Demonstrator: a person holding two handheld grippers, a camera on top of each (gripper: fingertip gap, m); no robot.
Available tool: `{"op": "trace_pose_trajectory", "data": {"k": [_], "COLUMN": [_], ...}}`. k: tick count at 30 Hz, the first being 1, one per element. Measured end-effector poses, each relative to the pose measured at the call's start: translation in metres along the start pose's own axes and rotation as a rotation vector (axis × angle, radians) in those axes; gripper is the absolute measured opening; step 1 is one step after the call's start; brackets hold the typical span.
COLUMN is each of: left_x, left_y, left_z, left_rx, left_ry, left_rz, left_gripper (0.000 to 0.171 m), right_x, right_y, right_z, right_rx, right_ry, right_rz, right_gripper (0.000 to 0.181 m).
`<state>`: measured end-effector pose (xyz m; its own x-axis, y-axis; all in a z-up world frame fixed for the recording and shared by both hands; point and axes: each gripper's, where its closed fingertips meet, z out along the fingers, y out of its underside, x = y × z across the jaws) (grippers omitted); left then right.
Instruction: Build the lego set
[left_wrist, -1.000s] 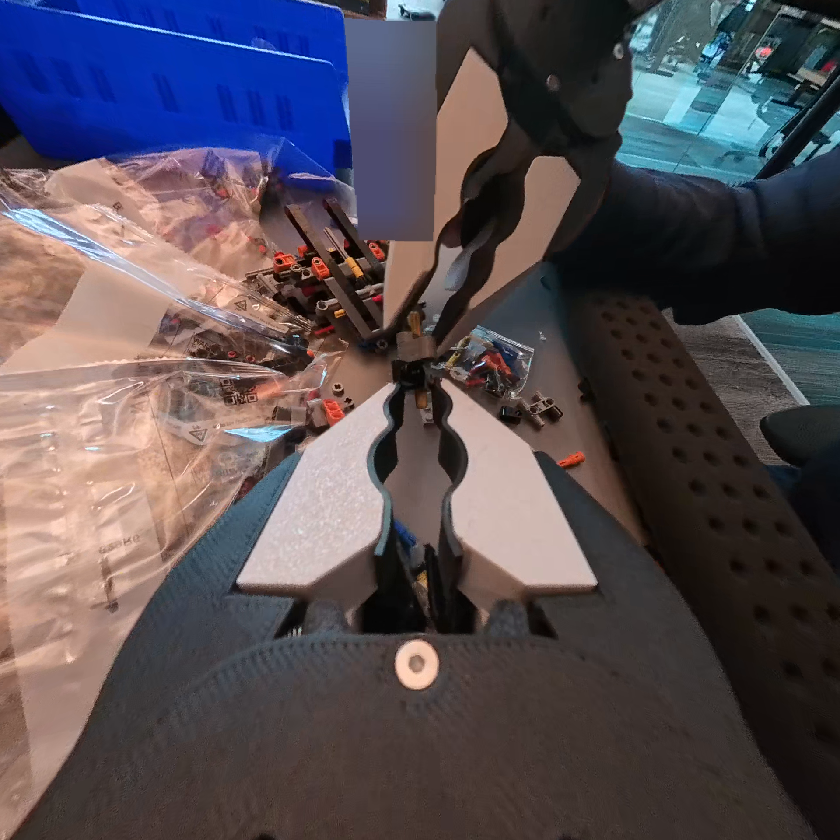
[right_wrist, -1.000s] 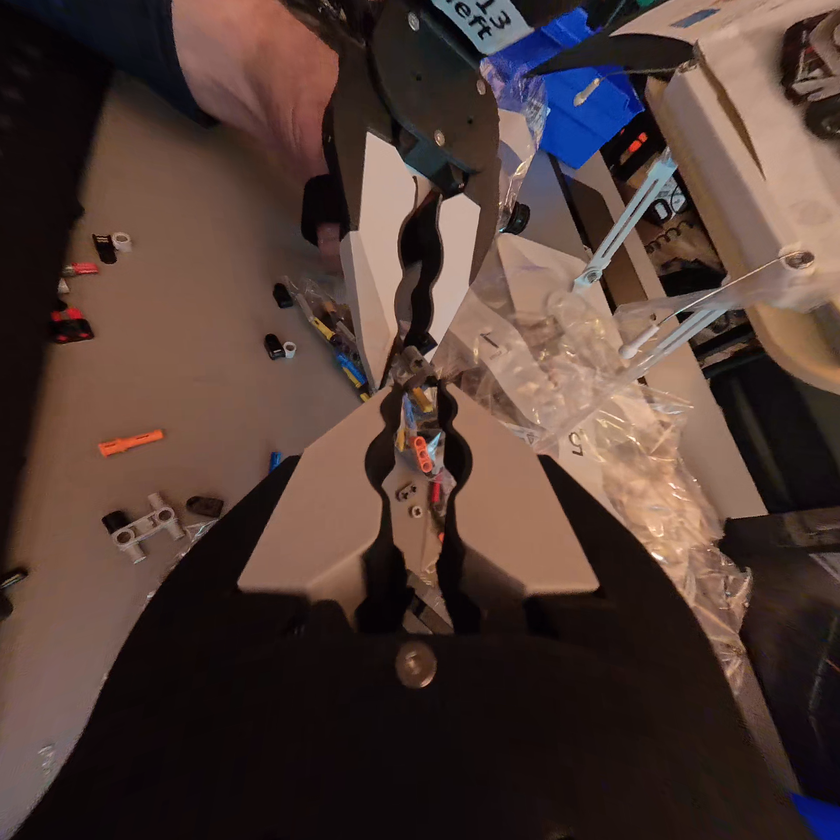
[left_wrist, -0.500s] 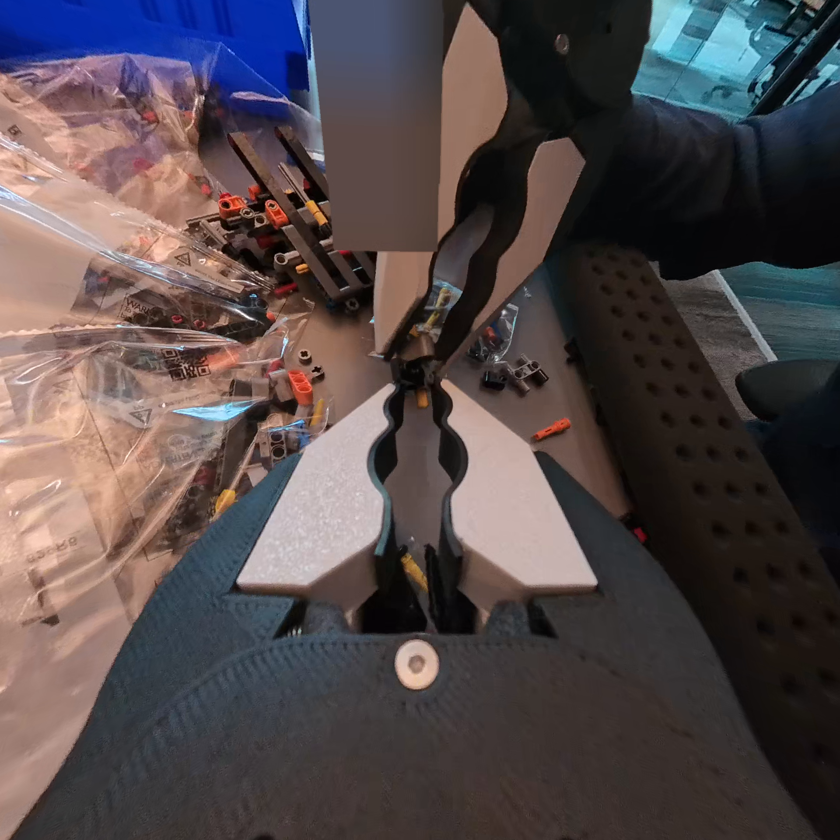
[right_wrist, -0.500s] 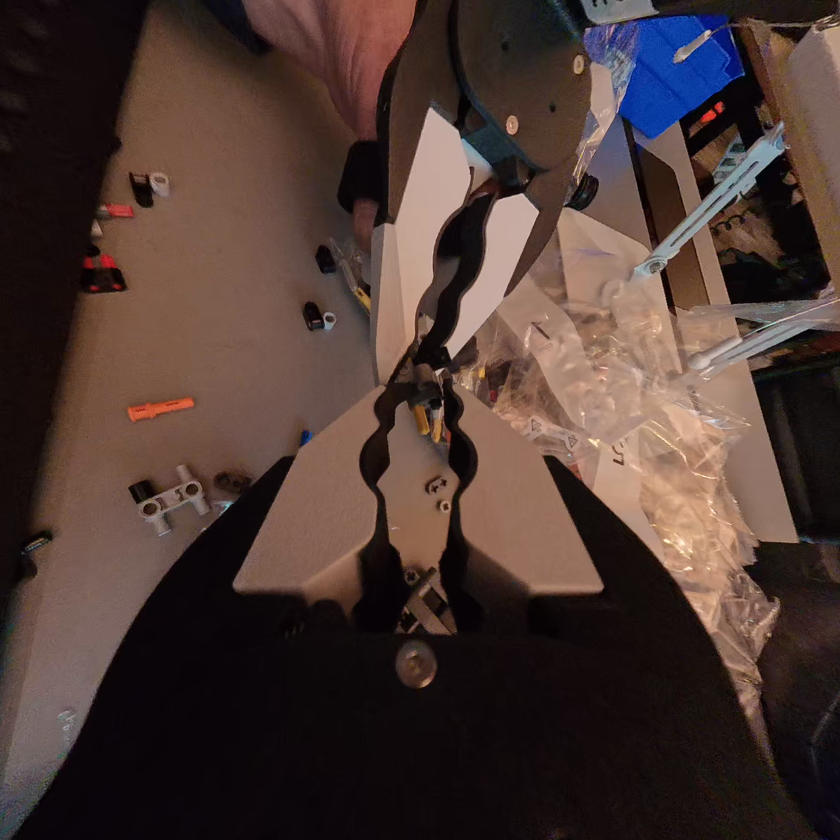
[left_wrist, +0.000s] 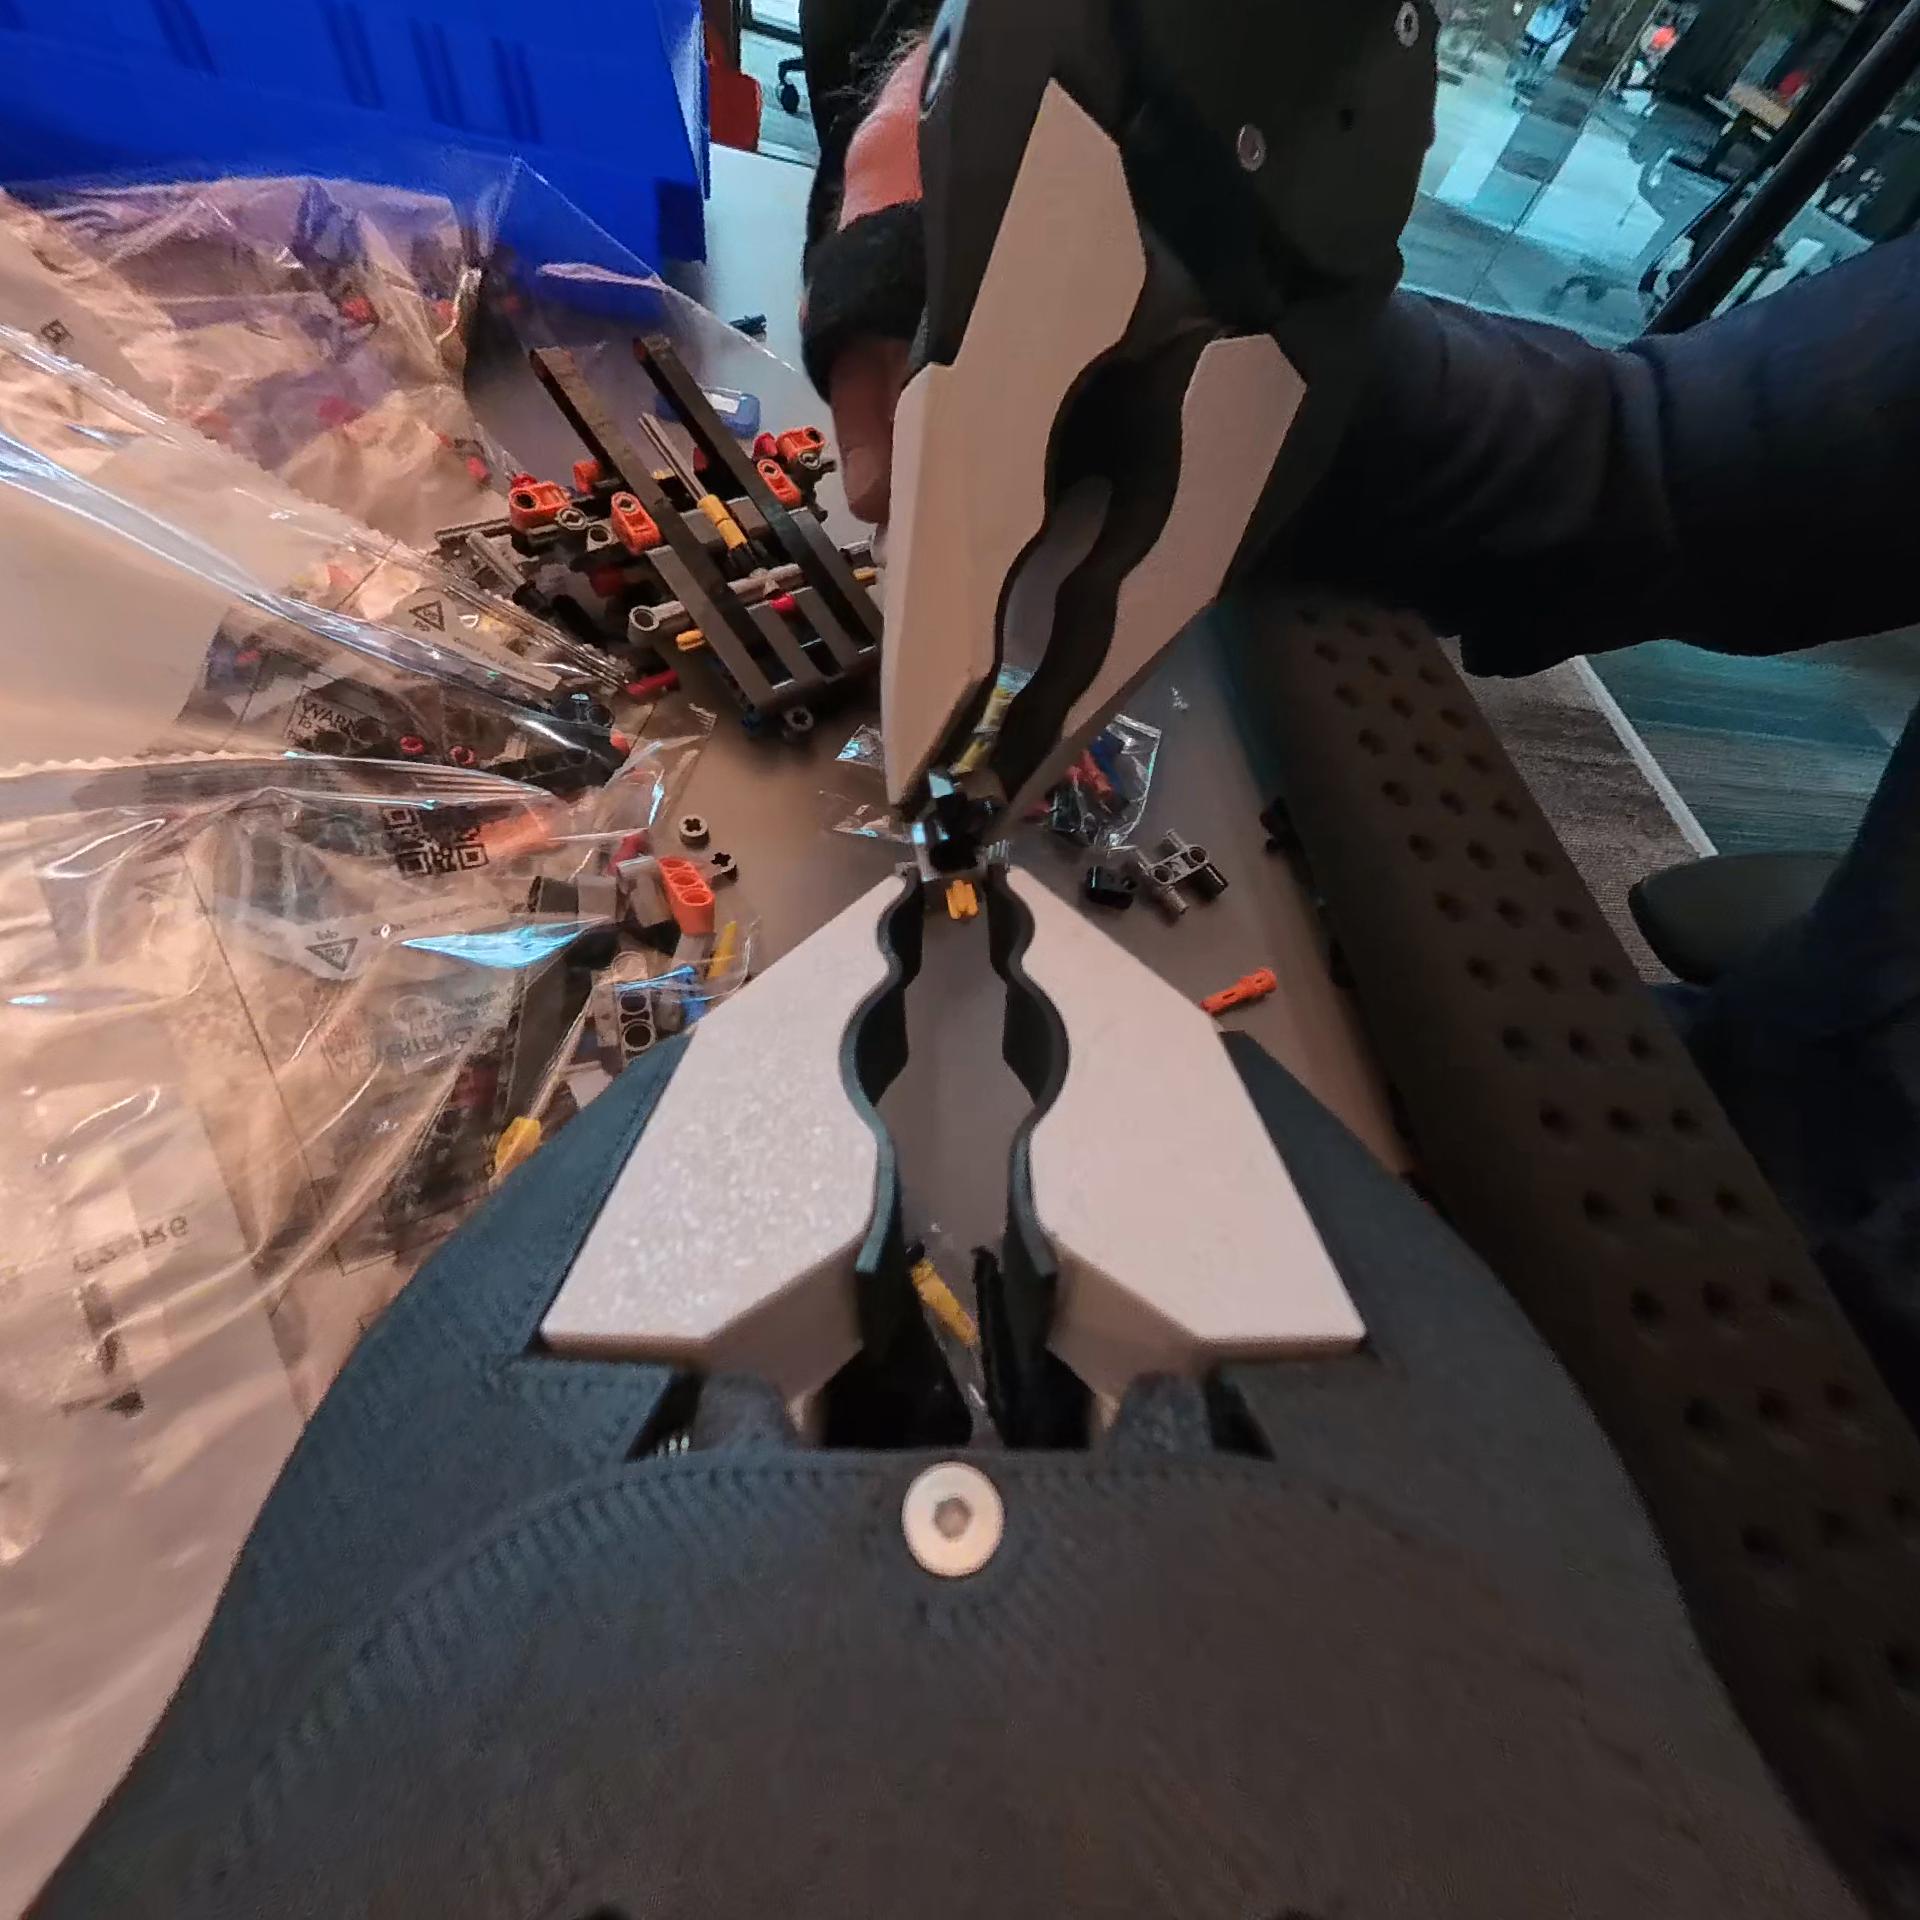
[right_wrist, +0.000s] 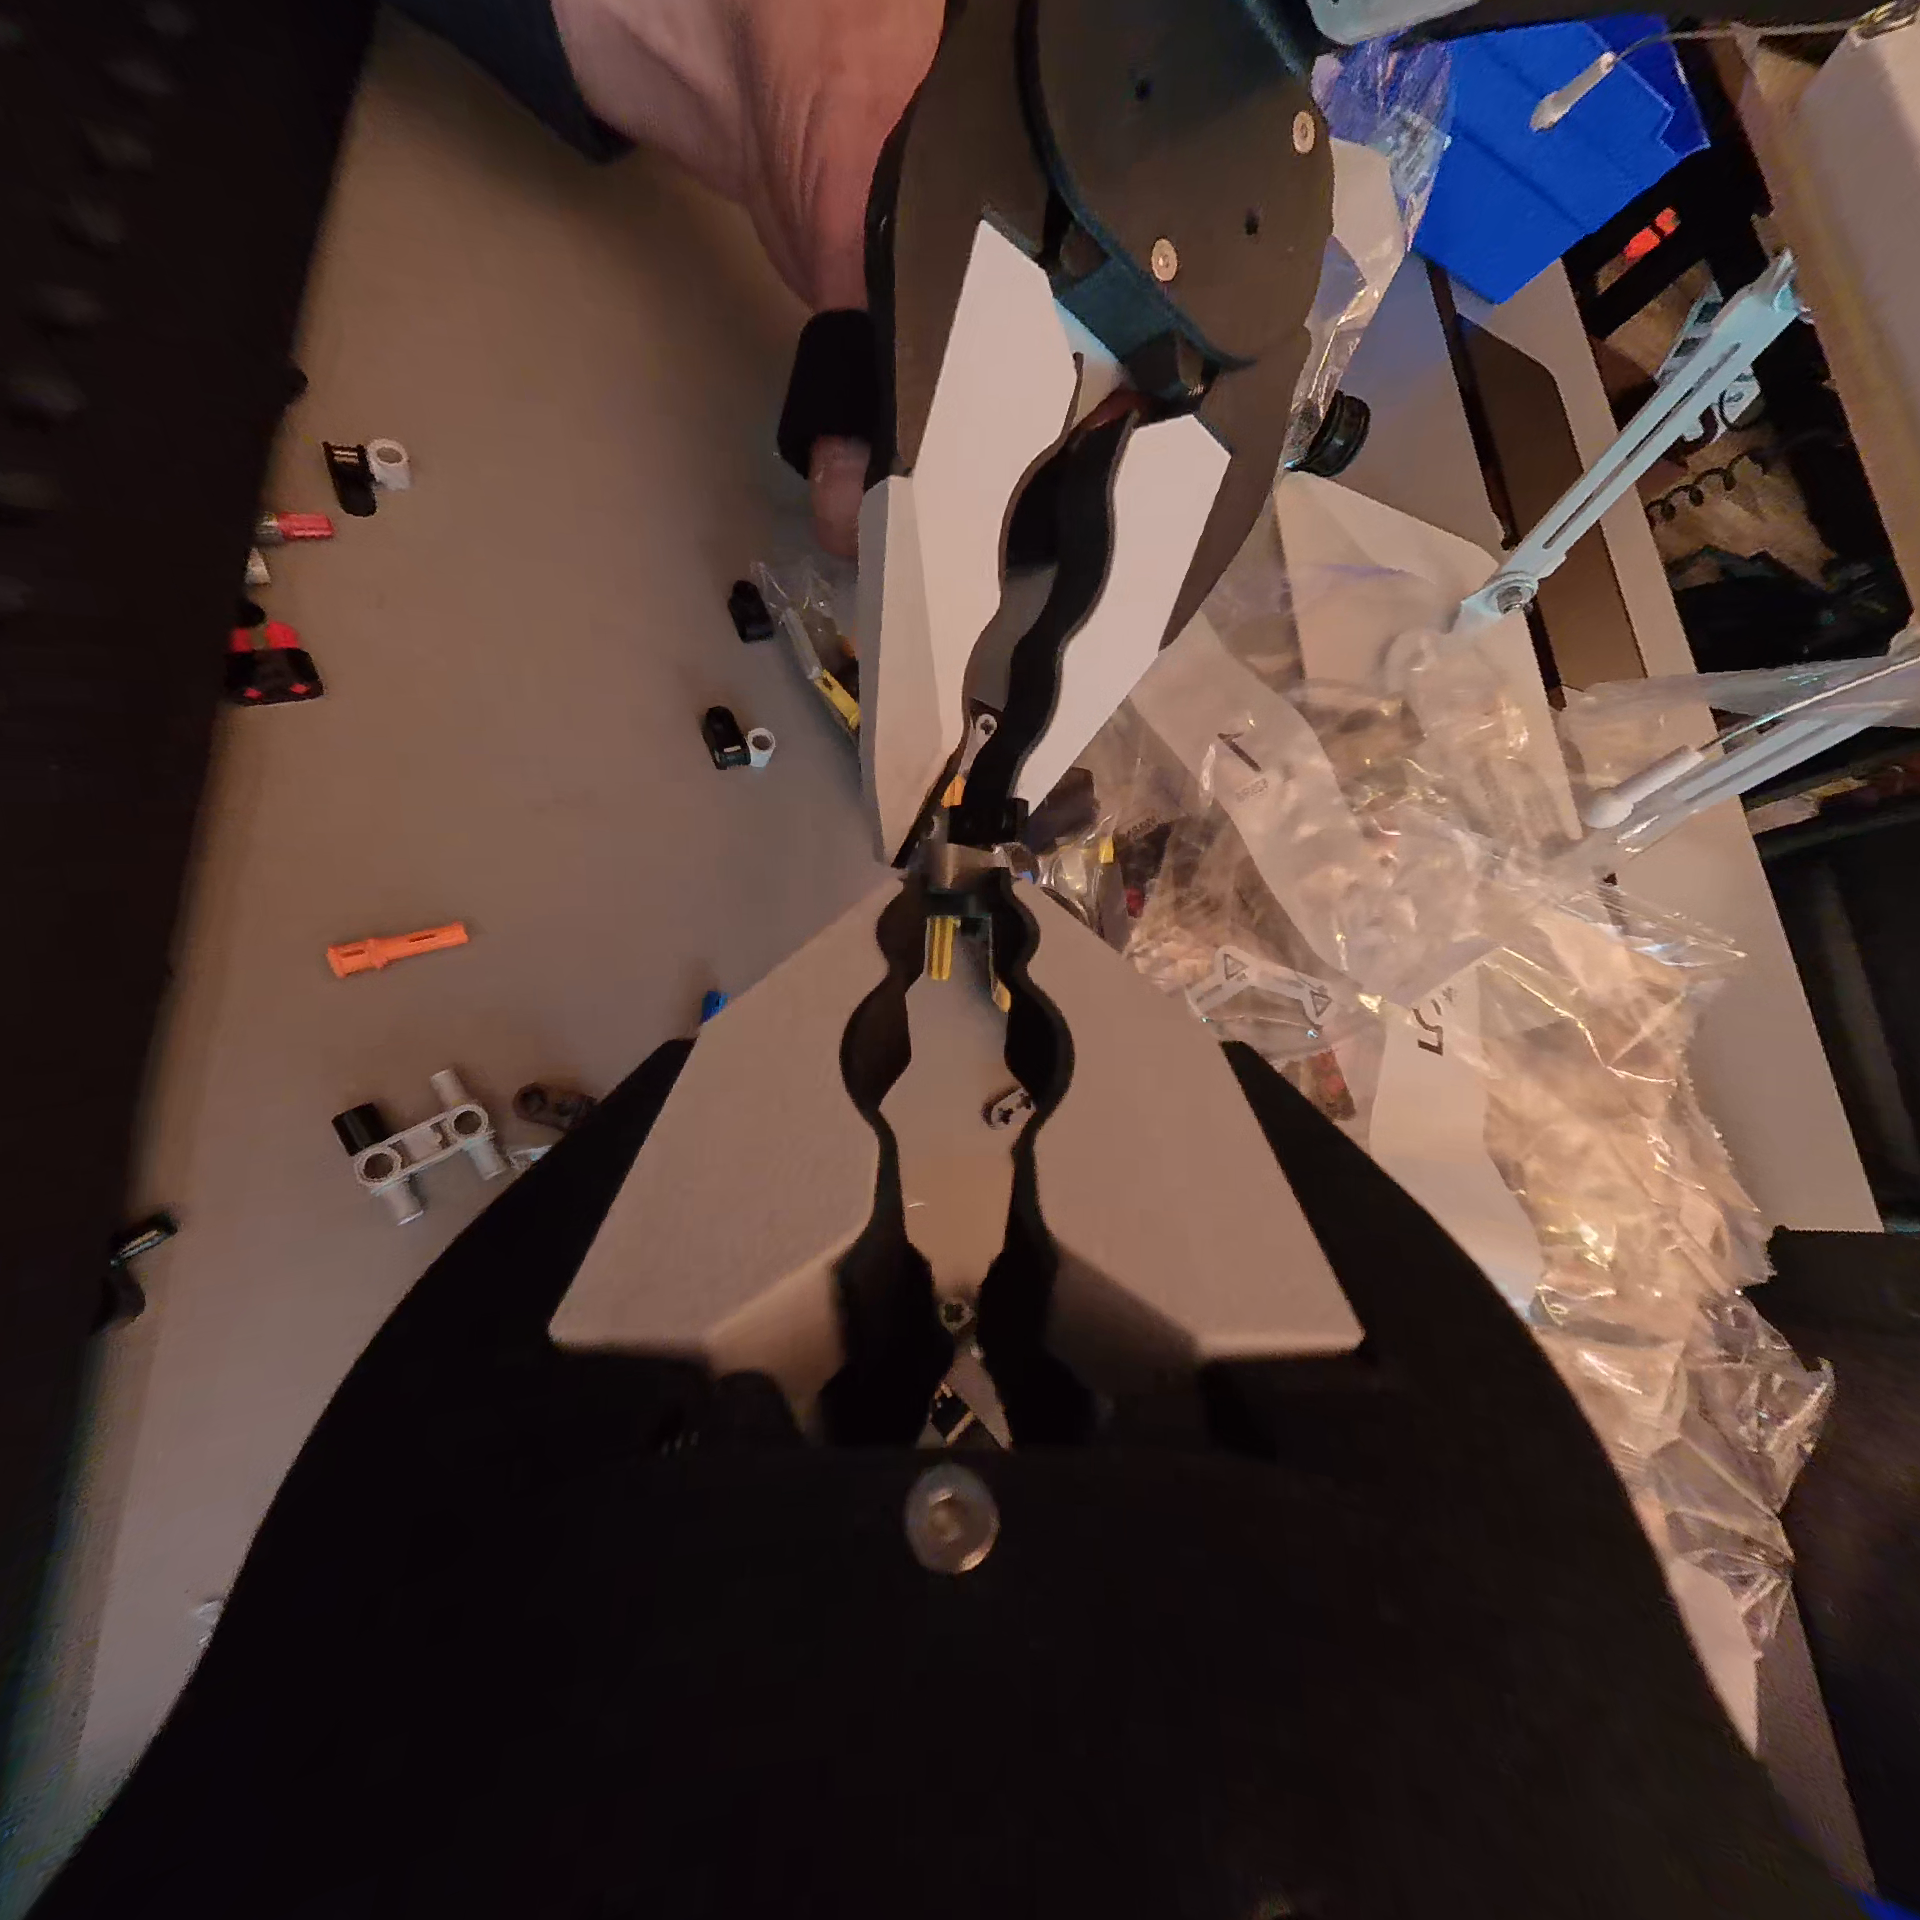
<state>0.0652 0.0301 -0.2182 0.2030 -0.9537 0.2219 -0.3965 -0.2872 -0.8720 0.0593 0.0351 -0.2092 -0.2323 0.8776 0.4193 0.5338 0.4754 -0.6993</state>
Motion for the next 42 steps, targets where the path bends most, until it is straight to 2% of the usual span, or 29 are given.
{"op": "trace_pose_trajectory", "data": {"k": [5, 10, 13, 19, 27, 34, 42], "left_x": [-0.001, -0.005, -0.006, -0.006, 0.002, 0.004, 0.004], "left_y": [-0.001, -0.004, -0.003, -0.005, -0.018, -0.025, -0.023], "left_z": [0.000, -0.002, -0.001, -0.001, -0.004, -0.009, -0.008], "left_rx": [0.018, -0.004, -0.005, 0.008, 0.035, 0.035, 0.006], "left_ry": [0.007, -0.066, -0.069, -0.070, -0.125, -0.217, -0.242], "left_rz": [-0.024, 0.055, 0.048, 0.050, 0.203, 0.378, 0.422], "left_gripper": [0.016, 0.010, 0.010, 0.010, 0.018, 0.012, 0.012], "right_x": [-0.002, 0.004, 0.003, 0.004, 0.009, 0.009, 0.008], "right_y": [0.000, 0.000, 0.004, 0.006, -0.002, -0.006, -0.005], "right_z": [0.001, 0.001, 0.006, 0.010, 0.000, -0.001, -0.001], "right_rx": [-0.008, 0.000, -0.042, -0.084, 0.025, 0.032, 0.020], "right_ry": [0.004, 0.040, 0.054, 0.083, 0.085, 0.112, 0.122], "right_rz": [-0.024, -0.023, -0.052, -0.085, -0.071, -0.122, -0.141], "right_gripper": [0.009, 0.011, 0.020, 0.018, 0.015, 0.013, 0.012]}}
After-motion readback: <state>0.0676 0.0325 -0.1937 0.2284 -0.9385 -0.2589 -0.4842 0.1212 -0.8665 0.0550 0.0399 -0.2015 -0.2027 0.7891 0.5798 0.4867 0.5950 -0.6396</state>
